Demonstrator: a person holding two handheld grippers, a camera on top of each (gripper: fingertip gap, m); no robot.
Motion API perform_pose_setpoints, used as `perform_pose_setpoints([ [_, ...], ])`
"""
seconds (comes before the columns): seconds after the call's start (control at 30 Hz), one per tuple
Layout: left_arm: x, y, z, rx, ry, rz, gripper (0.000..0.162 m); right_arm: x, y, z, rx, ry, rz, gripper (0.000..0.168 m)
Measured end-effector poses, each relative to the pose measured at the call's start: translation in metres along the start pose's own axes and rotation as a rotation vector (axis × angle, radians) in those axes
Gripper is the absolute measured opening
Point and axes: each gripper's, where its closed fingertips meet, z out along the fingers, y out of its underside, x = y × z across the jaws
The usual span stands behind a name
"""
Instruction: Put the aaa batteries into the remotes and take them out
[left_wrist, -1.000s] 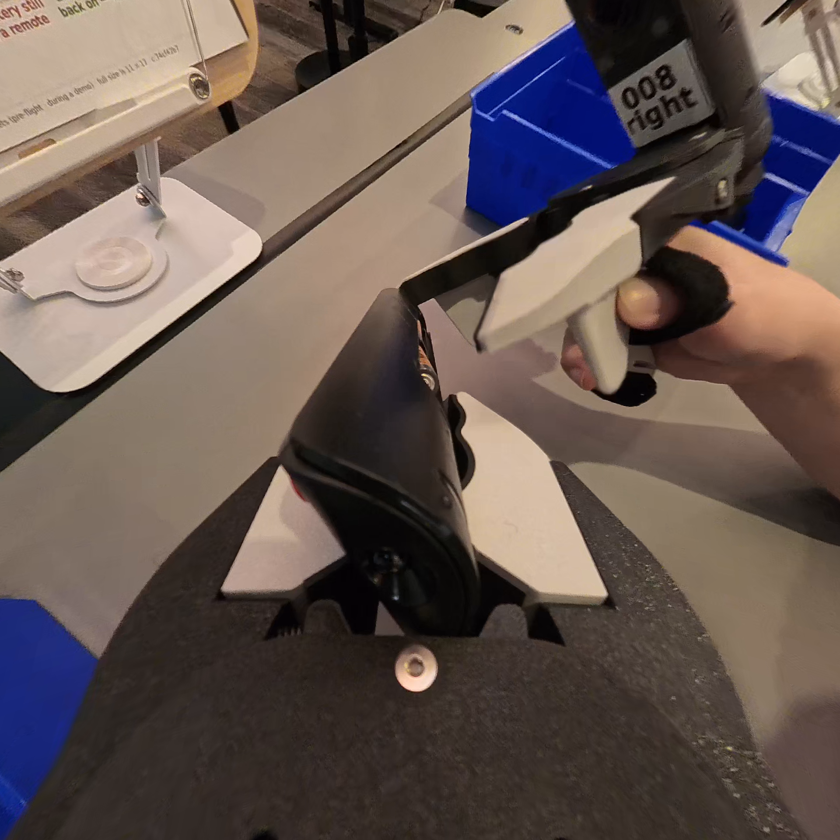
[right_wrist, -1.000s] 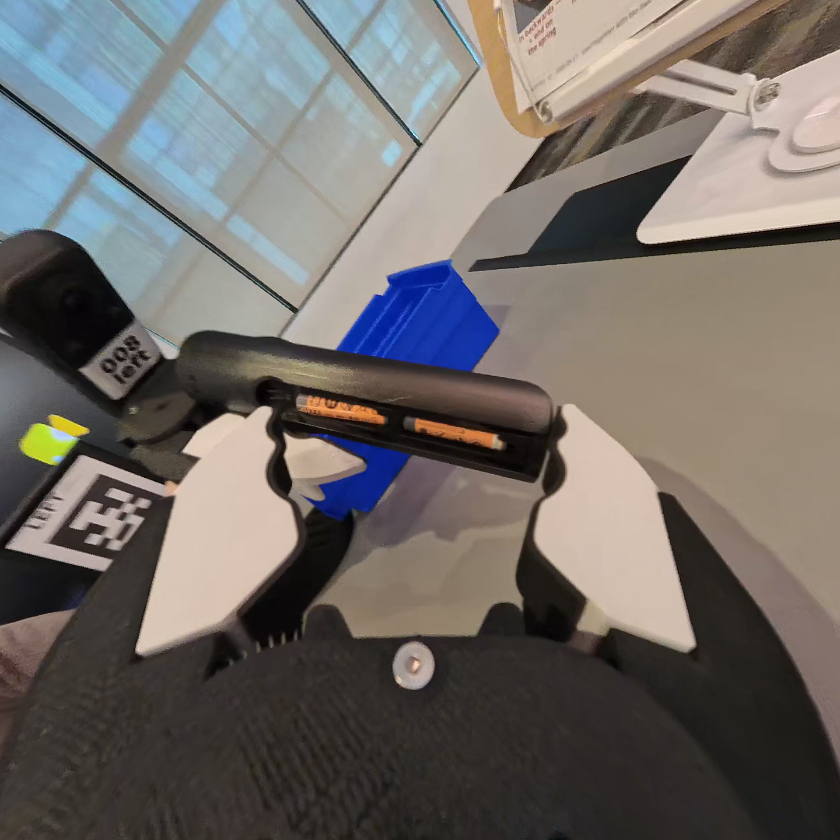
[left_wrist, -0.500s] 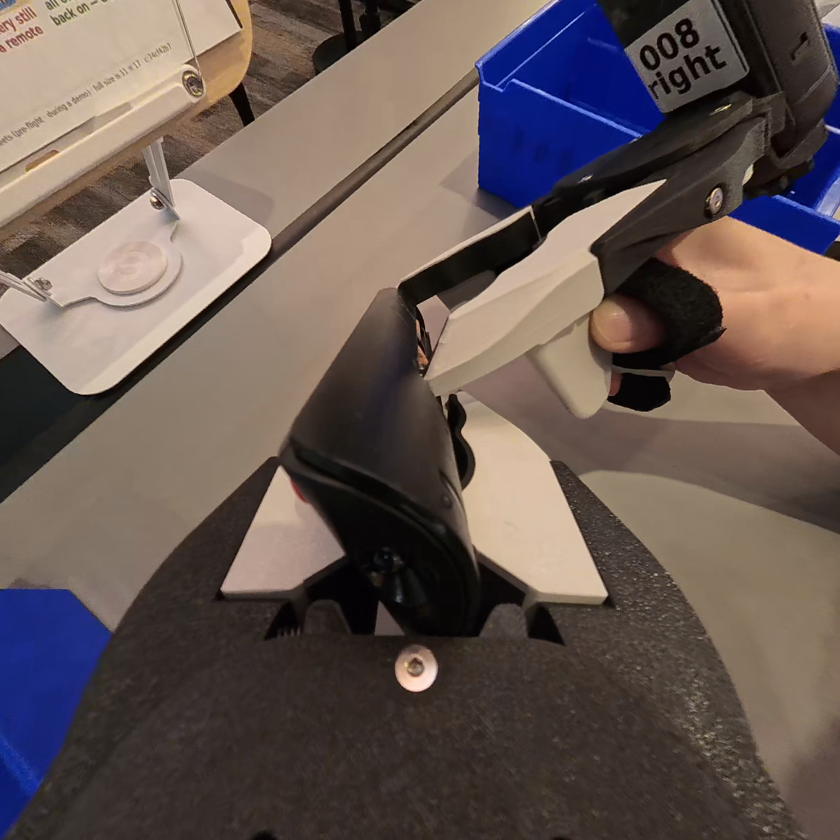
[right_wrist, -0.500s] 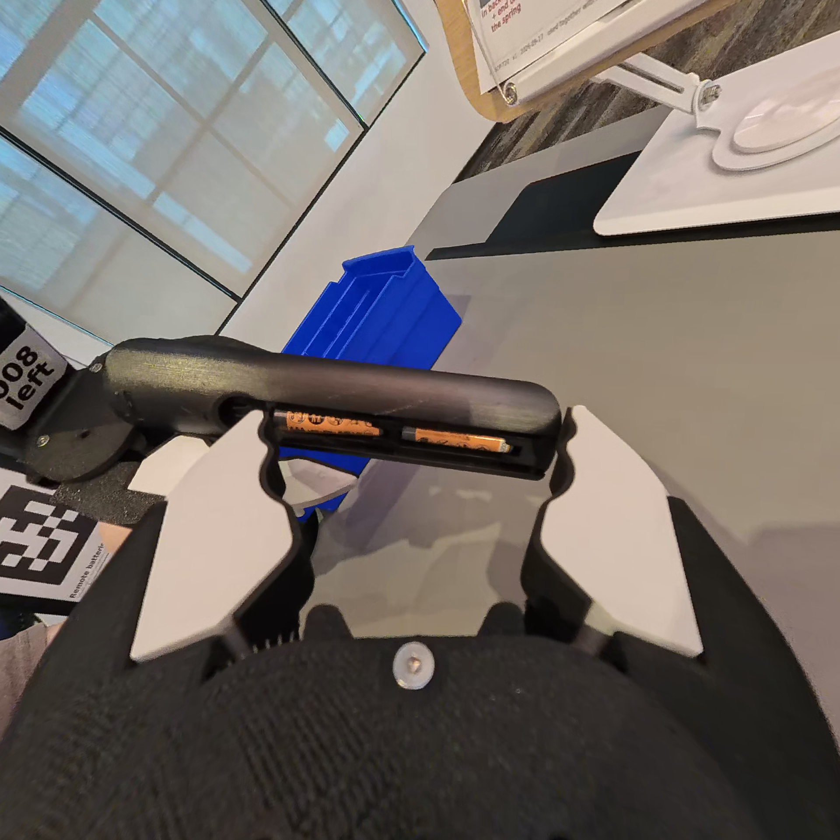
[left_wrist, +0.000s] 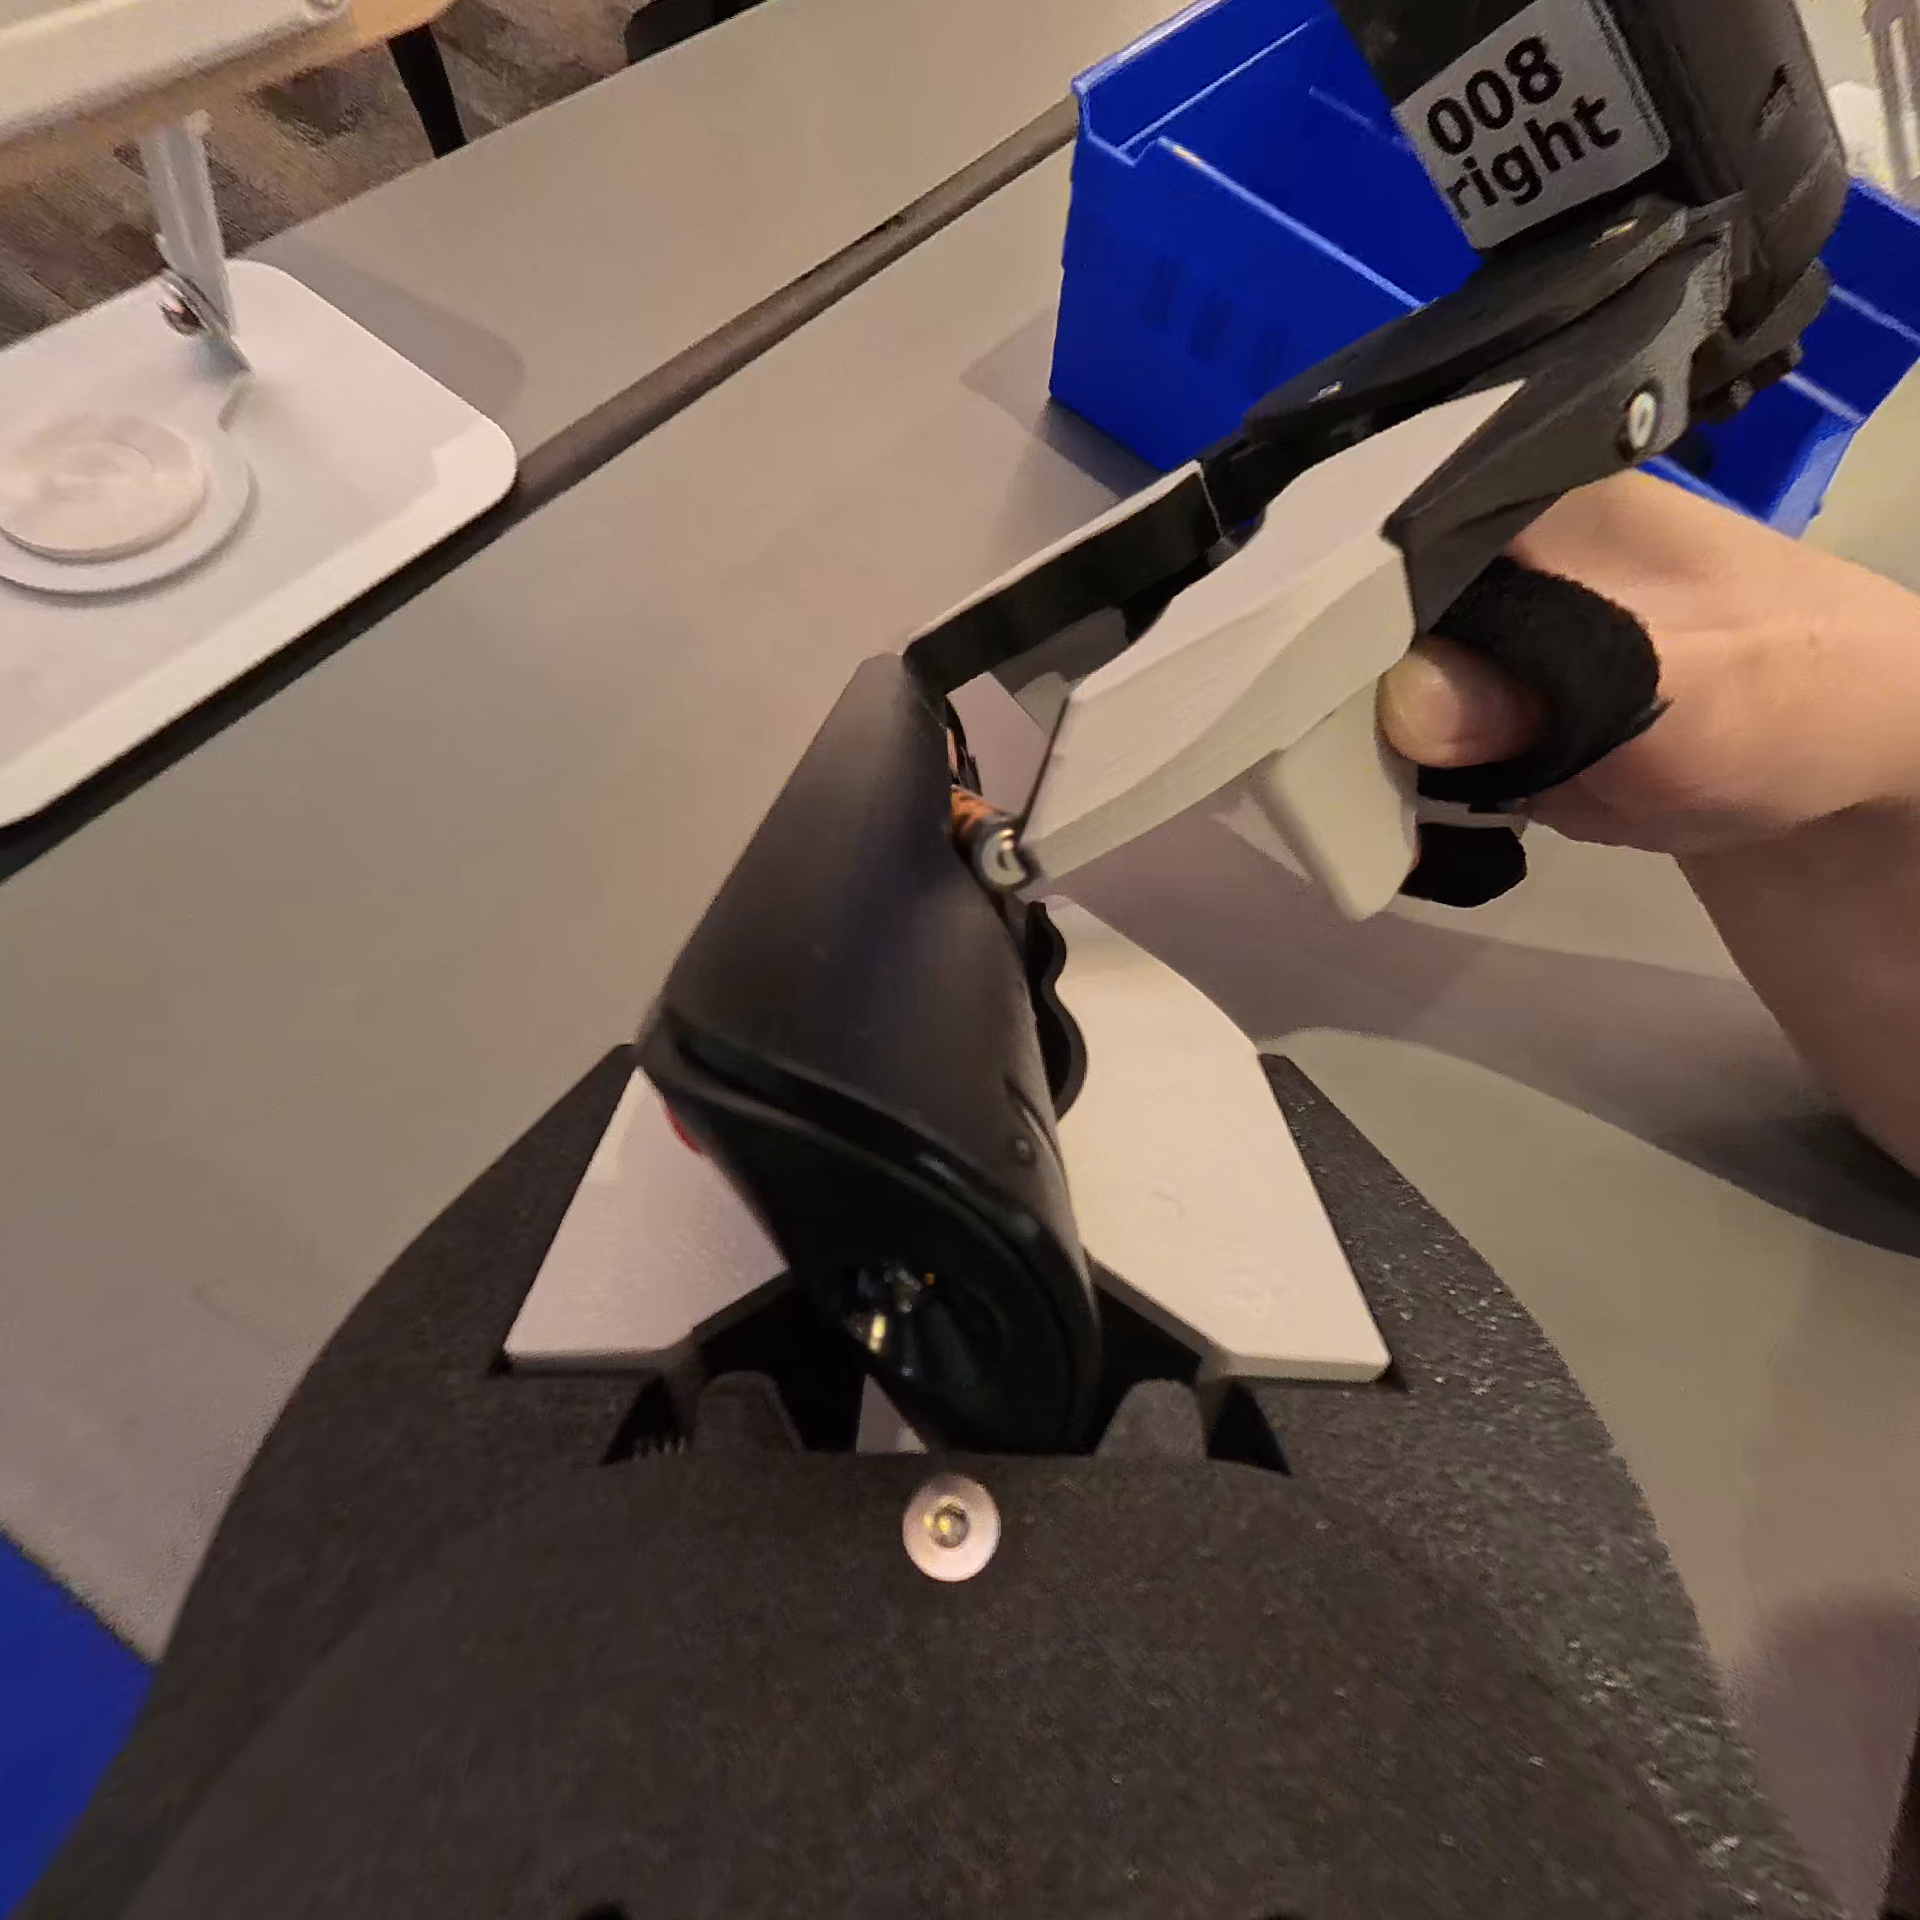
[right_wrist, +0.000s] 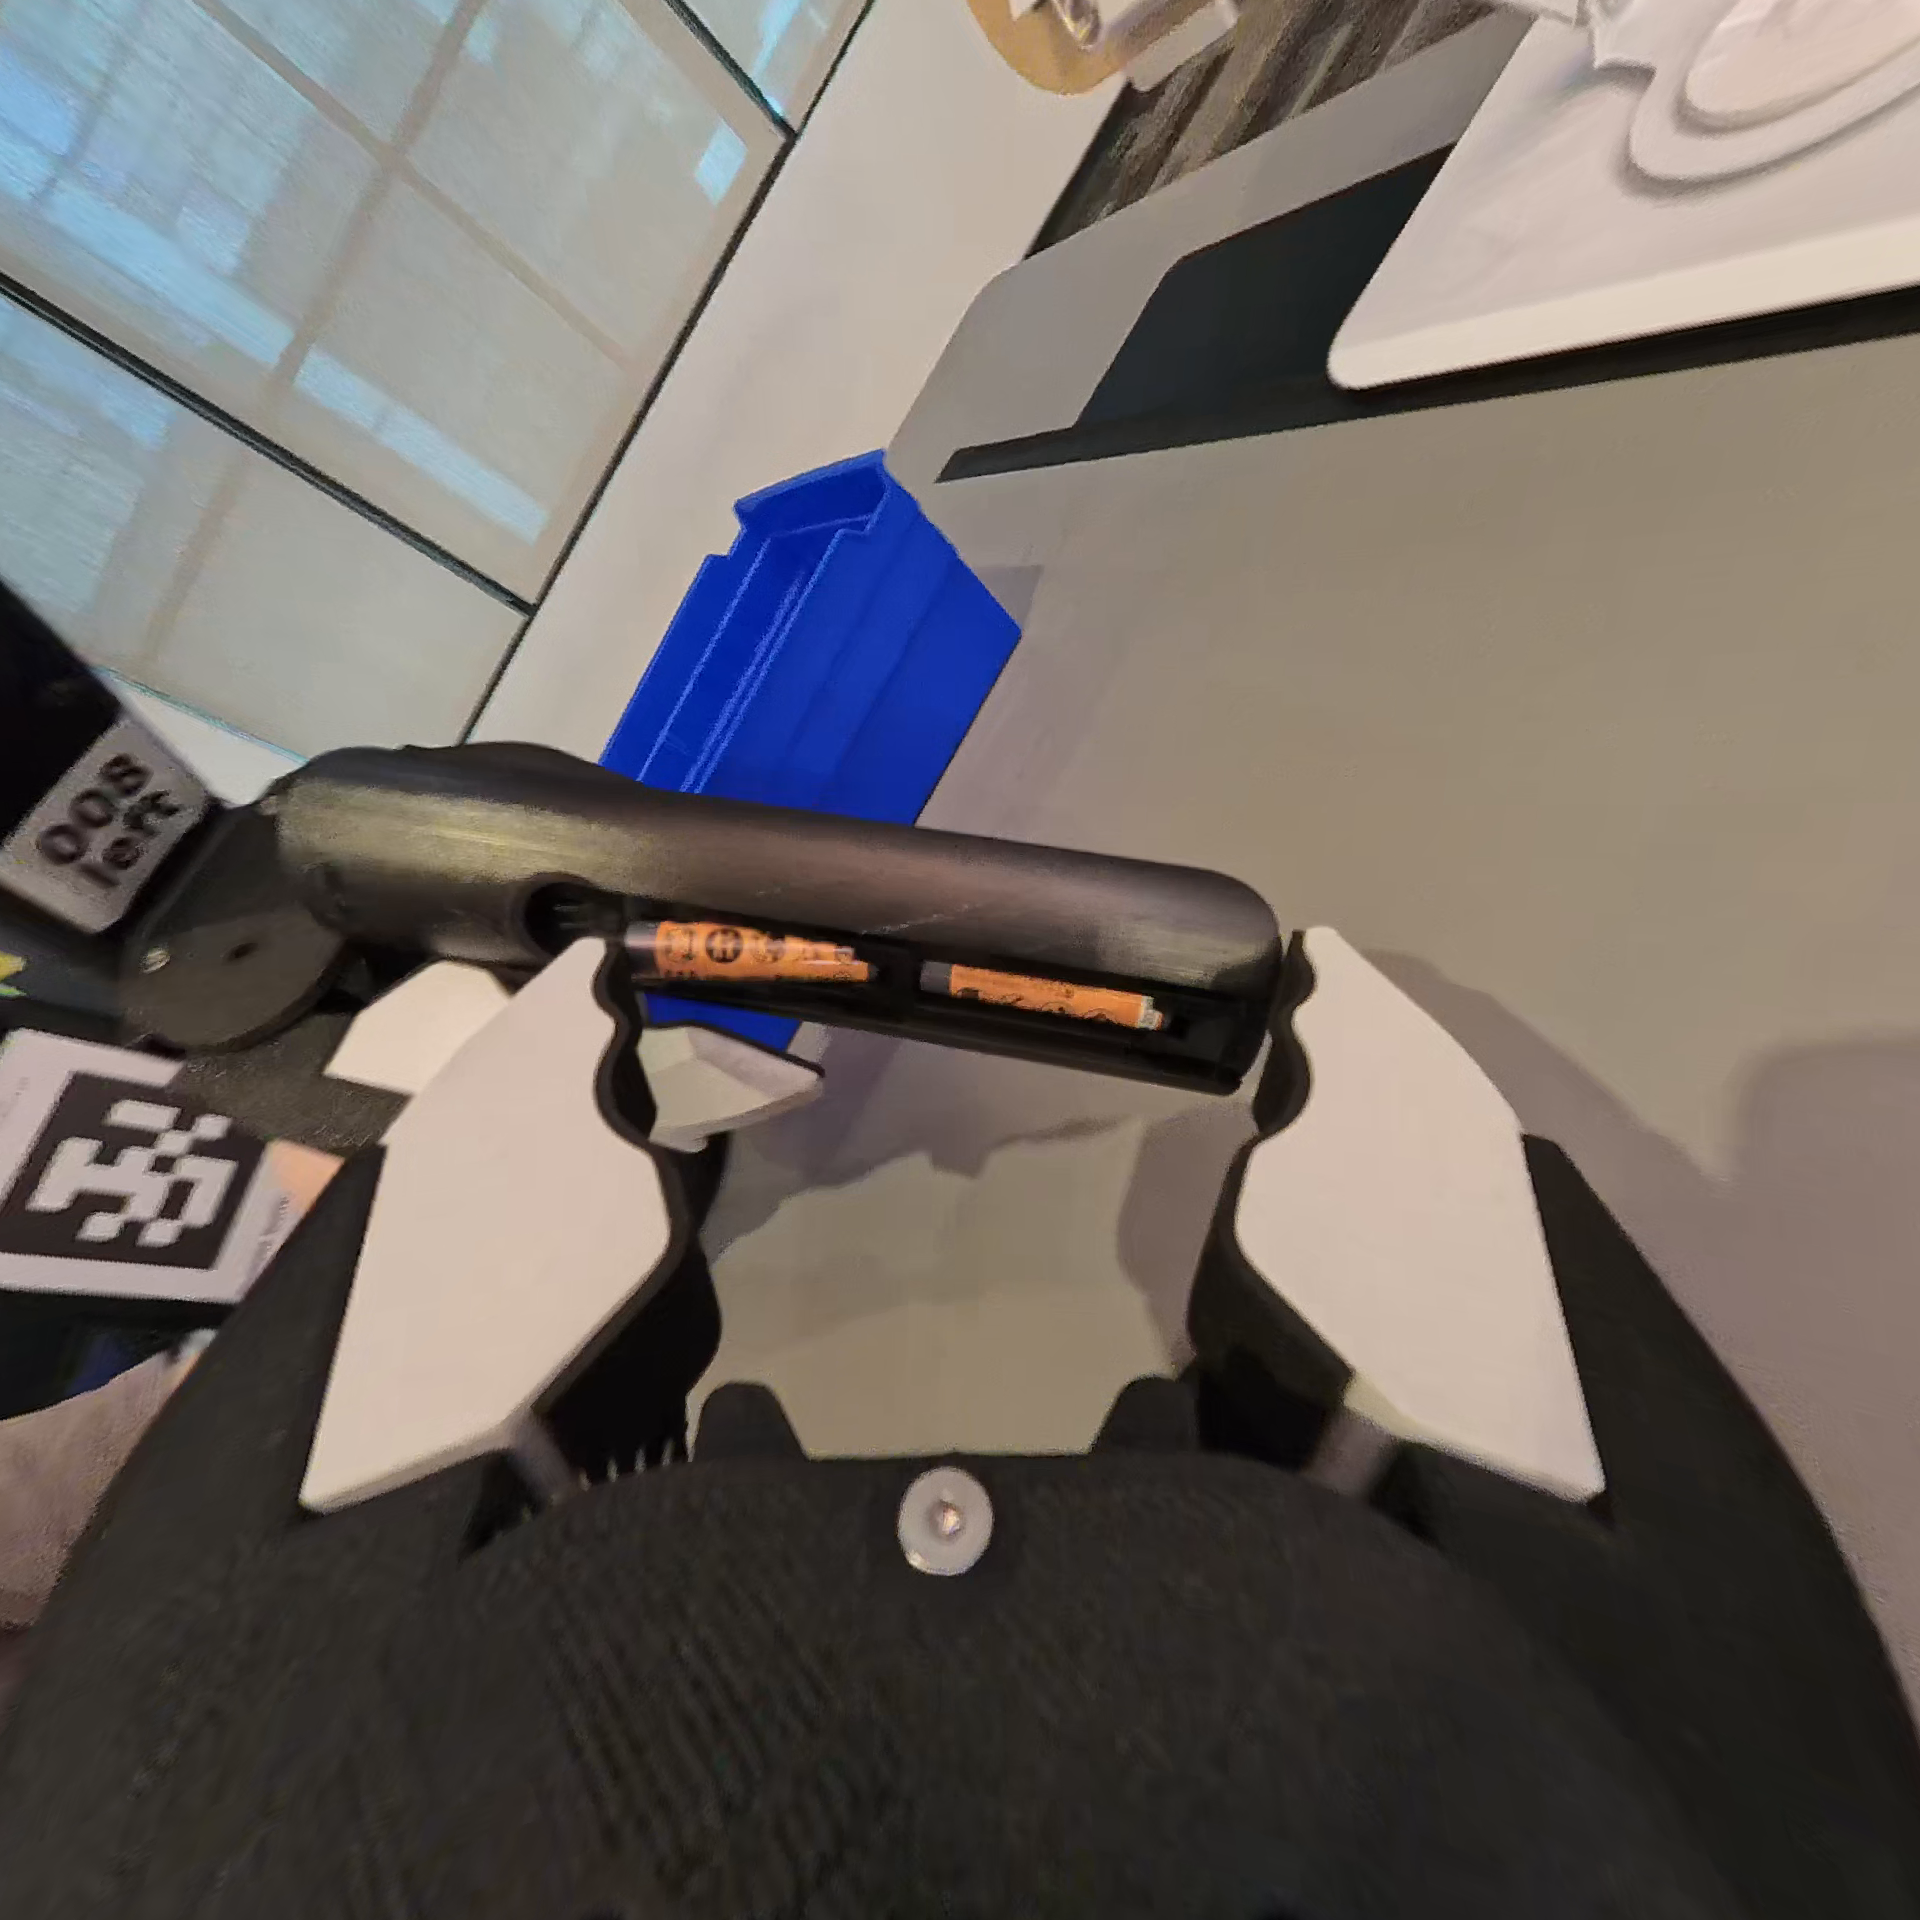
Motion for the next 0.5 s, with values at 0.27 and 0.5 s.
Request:
perform_pose_setpoints([
  [0.27, -0.002, 0.000, 0.004, 0.039, 0.116, -0.133, 0.027, 0.003, -0.001, -0.008, -0.016, -0.046, 0.053, 0.111],
  [0.5, -0.003, -0.012, -0.004, 0.119, 0.139, -0.163, 0.026, -0.007, -0.013, -0.017, 0.043, -0.070, 0.032, 0.105],
])
